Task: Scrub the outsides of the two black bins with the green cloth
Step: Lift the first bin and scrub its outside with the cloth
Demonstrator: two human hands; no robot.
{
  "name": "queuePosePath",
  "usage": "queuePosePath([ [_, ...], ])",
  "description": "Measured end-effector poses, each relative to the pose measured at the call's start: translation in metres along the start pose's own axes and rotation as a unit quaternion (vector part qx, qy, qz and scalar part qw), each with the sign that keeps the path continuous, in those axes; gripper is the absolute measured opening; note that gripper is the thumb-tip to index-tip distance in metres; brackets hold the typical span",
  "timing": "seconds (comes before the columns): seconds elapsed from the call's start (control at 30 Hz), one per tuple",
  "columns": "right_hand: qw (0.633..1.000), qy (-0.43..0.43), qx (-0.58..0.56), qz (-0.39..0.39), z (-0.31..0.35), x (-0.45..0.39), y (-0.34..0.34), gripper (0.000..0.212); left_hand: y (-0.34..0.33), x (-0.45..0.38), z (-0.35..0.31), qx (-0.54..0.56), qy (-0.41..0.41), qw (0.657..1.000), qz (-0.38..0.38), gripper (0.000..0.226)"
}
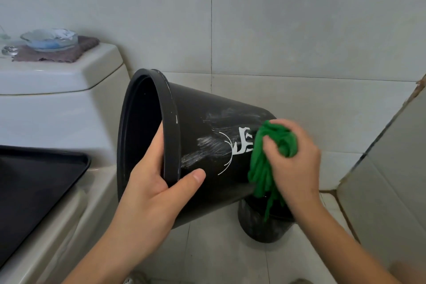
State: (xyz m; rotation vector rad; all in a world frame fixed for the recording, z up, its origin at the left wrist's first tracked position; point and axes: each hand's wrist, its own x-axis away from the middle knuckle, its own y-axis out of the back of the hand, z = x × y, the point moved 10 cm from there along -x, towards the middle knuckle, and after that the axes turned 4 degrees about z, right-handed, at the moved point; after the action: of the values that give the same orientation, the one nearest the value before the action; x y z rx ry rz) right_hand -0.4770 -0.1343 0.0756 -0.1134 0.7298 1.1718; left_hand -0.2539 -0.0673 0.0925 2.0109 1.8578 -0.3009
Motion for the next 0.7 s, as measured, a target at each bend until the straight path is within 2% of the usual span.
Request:
queuePosePath([
  [0.07,0.99,-0.134,0.017,-0.032,-0.042,-0.01,0.009,0.02,-0.002,0.002,-0.001,-0.003,0.0,1.0,0.003,0.068],
  [0.13,0.985,-0.162,0.042,-0.045,-0.051,-0.01,0.012,0.019,-0.007,0.003,0.0,0.013,0.006,1.0,0.019,0.073],
  [0.2,0.992,-0.115,0.034,-0.035,-0.03,-0.003,0.003,0.018,-0.013,0.001,0.002,0.018,0.011,0.999,0.034,0.075],
  [0.27,1.0,-0.018,0.008,-0.001,0.008,0.01,-0.013,0.023,-0.015,-0.001,0.007,0.018,0.014,0.999,0.036,0.075],
  [0.37,0.985,0.158,-0.02,0.065,0.064,0.03,-0.026,0.028,-0.014,-0.003,0.011,0.027,0.014,0.999,0.031,0.074],
  [0.4,0.979,0.187,-0.022,0.079,0.069,0.029,-0.026,0.027,-0.014,-0.003,0.011,0.031,0.015,0.999,0.032,0.074],
  [0.43,0.979,0.183,-0.021,0.083,0.062,0.023,-0.024,0.026,-0.016,-0.002,0.011,0.034,0.017,0.999,0.034,0.073],
  [0.47,0.987,0.142,-0.019,0.074,0.046,0.013,-0.019,0.024,-0.017,-0.001,0.011,0.034,0.019,0.999,0.035,0.073],
  [0.57,0.998,-0.051,-0.01,0.026,-0.018,-0.014,-0.008,0.027,-0.022,0.001,0.011,0.014,0.018,0.999,0.039,0.079],
  [0.6,0.996,-0.089,0.002,0.02,-0.031,-0.015,-0.009,0.027,-0.023,0.002,0.012,0.013,0.019,0.999,0.042,0.08],
  [0.63,0.995,-0.096,0.019,0.014,-0.032,-0.014,-0.01,0.025,-0.023,0.002,0.014,0.015,0.02,0.999,0.047,0.081],
  [0.7,0.999,-0.033,0.027,0.018,-0.004,-0.007,-0.015,0.02,-0.022,0.001,0.015,0.013,0.016,0.998,0.051,0.081],
])
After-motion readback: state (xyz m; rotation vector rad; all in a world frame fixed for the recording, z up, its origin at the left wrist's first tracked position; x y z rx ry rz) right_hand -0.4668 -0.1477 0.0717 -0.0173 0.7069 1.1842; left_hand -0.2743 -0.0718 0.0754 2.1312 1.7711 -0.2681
